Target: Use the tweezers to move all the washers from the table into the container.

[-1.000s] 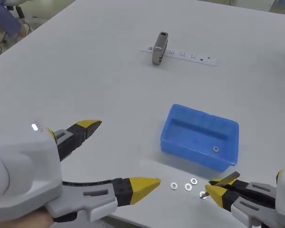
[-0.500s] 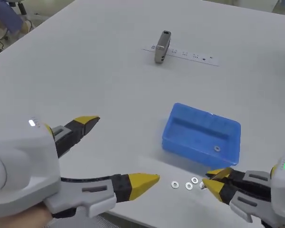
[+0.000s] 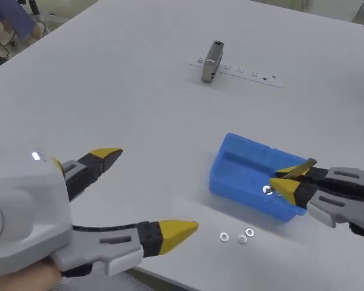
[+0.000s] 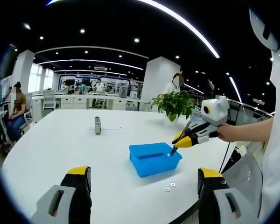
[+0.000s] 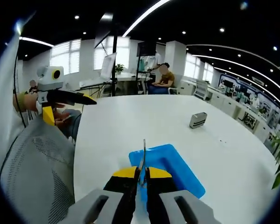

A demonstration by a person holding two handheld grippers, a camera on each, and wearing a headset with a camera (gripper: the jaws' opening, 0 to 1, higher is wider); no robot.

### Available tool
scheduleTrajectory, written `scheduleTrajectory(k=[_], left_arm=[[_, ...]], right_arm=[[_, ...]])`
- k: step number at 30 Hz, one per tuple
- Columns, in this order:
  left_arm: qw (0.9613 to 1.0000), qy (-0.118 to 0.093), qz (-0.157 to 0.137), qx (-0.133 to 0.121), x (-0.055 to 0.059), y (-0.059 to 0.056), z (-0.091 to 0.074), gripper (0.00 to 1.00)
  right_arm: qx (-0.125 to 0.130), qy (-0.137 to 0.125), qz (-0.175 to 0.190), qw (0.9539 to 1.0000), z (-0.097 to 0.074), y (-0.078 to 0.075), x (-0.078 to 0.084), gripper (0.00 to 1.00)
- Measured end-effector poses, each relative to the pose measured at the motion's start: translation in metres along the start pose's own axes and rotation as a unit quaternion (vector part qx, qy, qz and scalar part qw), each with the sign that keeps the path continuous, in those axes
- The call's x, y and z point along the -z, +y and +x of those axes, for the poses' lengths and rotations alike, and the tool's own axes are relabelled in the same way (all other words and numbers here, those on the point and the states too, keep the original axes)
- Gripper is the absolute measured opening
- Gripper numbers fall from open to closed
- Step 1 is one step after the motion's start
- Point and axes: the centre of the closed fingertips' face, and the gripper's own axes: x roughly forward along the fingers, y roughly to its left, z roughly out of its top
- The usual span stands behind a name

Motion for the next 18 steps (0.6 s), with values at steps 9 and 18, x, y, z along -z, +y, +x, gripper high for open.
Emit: scheduleTrajectory(k=[9, 18], left_arm=[[1.0, -0.004, -0.001, -0.005, -0.001, 0.003, -0.002, 0.97], [0.9999, -0.003, 0.0, -0.01, 0.002, 0.006, -0.006, 0.96]], right_arm=[[0.048, 0.031, 0.176, 0.9827, 0.019, -0.05, 0.03, 0.03], [0.046, 0.047, 0.237, 0.9692, 0.034, -0.058, 0.049, 0.03]])
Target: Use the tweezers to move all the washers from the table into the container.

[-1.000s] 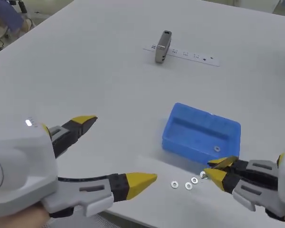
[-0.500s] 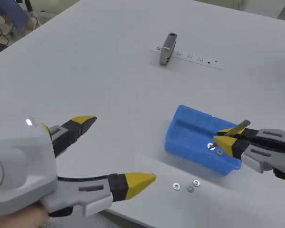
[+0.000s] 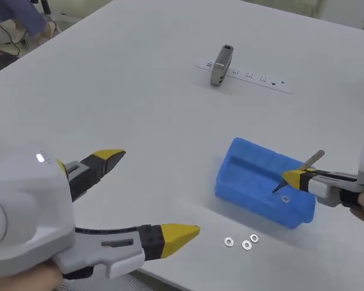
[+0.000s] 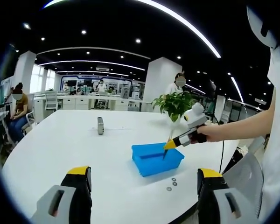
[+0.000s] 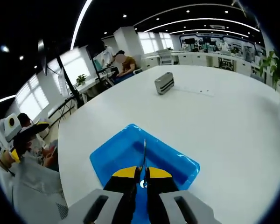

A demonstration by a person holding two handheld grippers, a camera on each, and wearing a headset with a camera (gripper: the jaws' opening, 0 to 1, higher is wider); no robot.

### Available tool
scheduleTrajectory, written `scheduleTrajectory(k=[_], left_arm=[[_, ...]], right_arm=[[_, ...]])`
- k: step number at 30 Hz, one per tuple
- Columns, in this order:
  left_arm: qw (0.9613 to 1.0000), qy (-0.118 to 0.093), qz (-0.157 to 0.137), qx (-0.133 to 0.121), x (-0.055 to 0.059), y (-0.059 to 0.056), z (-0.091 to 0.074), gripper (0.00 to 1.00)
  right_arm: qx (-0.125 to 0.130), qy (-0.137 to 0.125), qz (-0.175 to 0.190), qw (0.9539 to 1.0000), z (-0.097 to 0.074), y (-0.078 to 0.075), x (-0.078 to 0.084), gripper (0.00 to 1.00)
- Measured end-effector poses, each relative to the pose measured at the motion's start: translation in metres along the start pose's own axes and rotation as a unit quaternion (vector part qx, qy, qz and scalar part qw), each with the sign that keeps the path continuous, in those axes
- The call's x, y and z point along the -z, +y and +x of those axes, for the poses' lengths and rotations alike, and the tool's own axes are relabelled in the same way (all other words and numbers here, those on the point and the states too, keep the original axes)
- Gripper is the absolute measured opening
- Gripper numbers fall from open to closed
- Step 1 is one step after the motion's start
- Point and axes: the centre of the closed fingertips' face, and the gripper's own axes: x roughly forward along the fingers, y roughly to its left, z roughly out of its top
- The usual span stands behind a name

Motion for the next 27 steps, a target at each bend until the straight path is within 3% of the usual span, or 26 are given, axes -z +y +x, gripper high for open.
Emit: scheduleTrajectory(k=[6, 16, 23, 27], left_arm=[[1.0, -0.002, -0.002, 0.002, -0.002, 0.0, 0.001, 0.96], [1.0, -0.001, -0.008, 0.001, -0.001, 0.001, 0.001, 0.96], [0.9999, -0.002, -0.012, -0.002, -0.002, 0.001, 0.002, 0.96], [0.9999, 0.0, -0.012, -0.002, -0.001, -0.001, 0.002, 0.96]], right_arm=[[0.005, 0.005, 0.013, 0.9999, 0.004, -0.001, 0.004, 0.03], [0.011, 0.005, -0.013, 0.9998, 0.006, -0.001, 0.006, 0.04], [0.013, -0.024, -0.022, 0.9994, -0.002, 0.002, 0.004, 0.04], [0.0, -0.064, -0.024, 0.9977, -0.017, 0.015, -0.009, 0.04]])
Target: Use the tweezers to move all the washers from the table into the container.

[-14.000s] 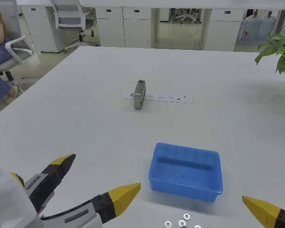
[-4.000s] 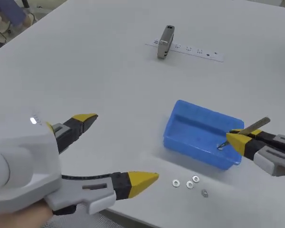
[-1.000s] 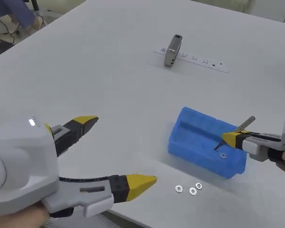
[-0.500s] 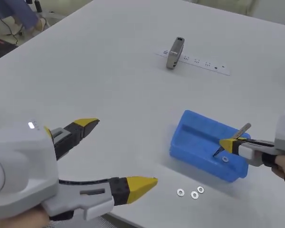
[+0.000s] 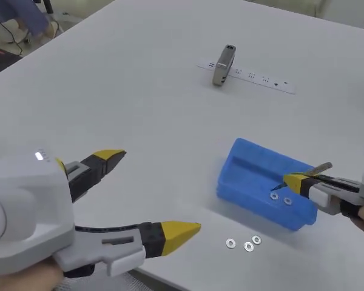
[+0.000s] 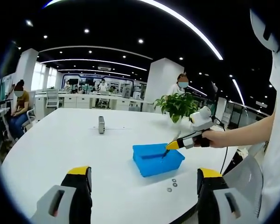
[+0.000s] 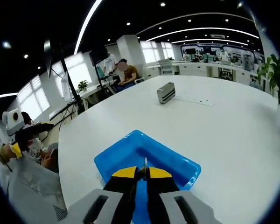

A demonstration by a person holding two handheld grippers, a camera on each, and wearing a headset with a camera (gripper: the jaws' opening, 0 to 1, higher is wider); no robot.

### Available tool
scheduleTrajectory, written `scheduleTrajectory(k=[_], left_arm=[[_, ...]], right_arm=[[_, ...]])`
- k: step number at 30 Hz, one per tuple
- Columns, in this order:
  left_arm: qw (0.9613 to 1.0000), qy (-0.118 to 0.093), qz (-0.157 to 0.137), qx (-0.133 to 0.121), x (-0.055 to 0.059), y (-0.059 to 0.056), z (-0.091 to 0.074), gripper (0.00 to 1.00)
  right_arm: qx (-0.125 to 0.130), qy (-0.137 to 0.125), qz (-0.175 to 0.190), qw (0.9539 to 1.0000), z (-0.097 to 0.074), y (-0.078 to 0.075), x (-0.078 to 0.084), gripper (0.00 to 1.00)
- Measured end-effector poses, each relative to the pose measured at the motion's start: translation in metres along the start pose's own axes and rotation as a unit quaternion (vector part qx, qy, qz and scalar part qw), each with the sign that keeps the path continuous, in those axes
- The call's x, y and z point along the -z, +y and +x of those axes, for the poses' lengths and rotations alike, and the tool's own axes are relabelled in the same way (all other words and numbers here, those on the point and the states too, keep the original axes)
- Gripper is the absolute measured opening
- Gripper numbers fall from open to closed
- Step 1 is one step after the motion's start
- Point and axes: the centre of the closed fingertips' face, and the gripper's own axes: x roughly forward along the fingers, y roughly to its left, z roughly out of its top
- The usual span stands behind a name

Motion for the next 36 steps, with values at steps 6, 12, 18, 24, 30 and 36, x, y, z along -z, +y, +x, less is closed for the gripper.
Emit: scheduleTrajectory(k=[6, 12, 18, 24, 30, 36], left_arm=[[1.0, 0.005, -0.001, 0.004, 0.003, -0.002, 0.002, 0.95], [0.9999, 0.007, 0.002, 0.013, 0.003, -0.006, 0.006, 0.95], [0.9997, 0.014, 0.003, 0.02, 0.007, -0.008, 0.008, 0.95], [0.9997, 0.015, 0.002, 0.019, 0.008, -0.007, 0.006, 0.94], [0.9998, 0.016, 0.0, 0.014, 0.01, -0.004, 0.002, 0.94], [0.9998, 0.015, -0.002, 0.01, 0.01, -0.003, 0.002, 0.94]], right_arm=[[-0.018, -0.027, -0.036, 0.9988, -0.022, 0.026, -0.013, 0.03], [-0.053, 0.006, -0.072, 0.996, -0.033, 0.051, 0.001, 0.03], [-0.078, 0.072, -0.103, 0.989, -0.026, 0.062, 0.036, 0.03], [-0.091, 0.11, -0.117, 0.9828, -0.015, 0.067, 0.058, 0.03], [-0.1, 0.136, -0.139, 0.9758, -0.008, 0.066, 0.071, 0.03], [-0.108, 0.152, -0.173, 0.9671, -0.006, 0.071, 0.076, 0.04]])
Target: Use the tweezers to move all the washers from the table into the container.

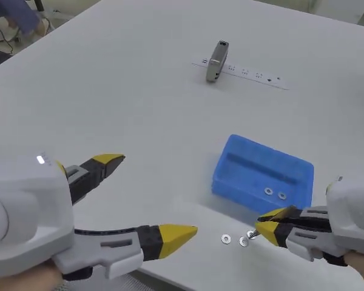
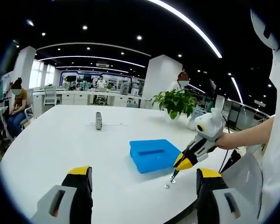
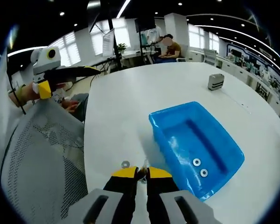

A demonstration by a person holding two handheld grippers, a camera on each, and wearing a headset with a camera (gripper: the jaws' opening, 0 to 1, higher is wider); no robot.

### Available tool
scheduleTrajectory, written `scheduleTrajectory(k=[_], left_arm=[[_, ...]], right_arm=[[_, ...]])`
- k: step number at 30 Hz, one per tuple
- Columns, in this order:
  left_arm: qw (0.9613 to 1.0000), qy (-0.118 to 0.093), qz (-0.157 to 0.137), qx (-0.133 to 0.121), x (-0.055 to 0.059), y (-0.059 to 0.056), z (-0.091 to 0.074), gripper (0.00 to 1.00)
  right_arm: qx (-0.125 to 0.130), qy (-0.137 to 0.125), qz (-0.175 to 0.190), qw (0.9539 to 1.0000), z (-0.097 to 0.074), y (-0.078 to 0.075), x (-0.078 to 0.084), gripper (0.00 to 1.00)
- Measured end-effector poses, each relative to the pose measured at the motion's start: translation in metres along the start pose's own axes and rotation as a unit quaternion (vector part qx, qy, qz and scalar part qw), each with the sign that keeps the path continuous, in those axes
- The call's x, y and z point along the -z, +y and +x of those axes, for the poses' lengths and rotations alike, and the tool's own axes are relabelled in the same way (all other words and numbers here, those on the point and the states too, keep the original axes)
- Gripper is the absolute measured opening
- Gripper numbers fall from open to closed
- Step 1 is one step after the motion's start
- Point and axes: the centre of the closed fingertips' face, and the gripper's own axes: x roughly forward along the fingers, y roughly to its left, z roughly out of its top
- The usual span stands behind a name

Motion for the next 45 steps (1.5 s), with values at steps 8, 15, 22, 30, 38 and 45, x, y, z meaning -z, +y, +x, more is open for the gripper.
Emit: scheduleTrajectory(k=[8, 15, 22, 30, 38, 45], left_arm=[[1.0, 0.001, 0.002, 0.002, 0.0, -0.001, 0.001, 0.94], [1.0, -0.004, 0.002, 0.0, -0.001, 0.001, -0.001, 0.94], [1.0, -0.003, 0.0, 0.0, 0.001, -0.001, -0.001, 0.94], [1.0, -0.003, 0.001, 0.002, 0.0, -0.001, 0.0, 0.94], [1.0, -0.003, 0.001, 0.001, 0.002, 0.0, -0.001, 0.94], [1.0, -0.002, -0.001, -0.001, 0.002, 0.003, -0.003, 0.94]], right_arm=[[0.001, 0.021, -0.077, 0.9968, 0.001, 0.006, 0.0, 0.03], [0.0, 0.012, -0.101, 0.9948, -0.016, 0.009, -0.018, 0.03], [0.007, -0.026, -0.102, 0.9944, -0.038, 0.003, -0.054, 0.03], [0.038, -0.037, -0.096, 0.994, -0.039, -0.027, -0.072, 0.03], [0.061, -0.039, -0.017, 0.9972, -0.018, -0.061, -0.071, 0.03], [0.061, -0.018, 0.029, 0.9975, 0.0, -0.079, -0.059, 0.03]])
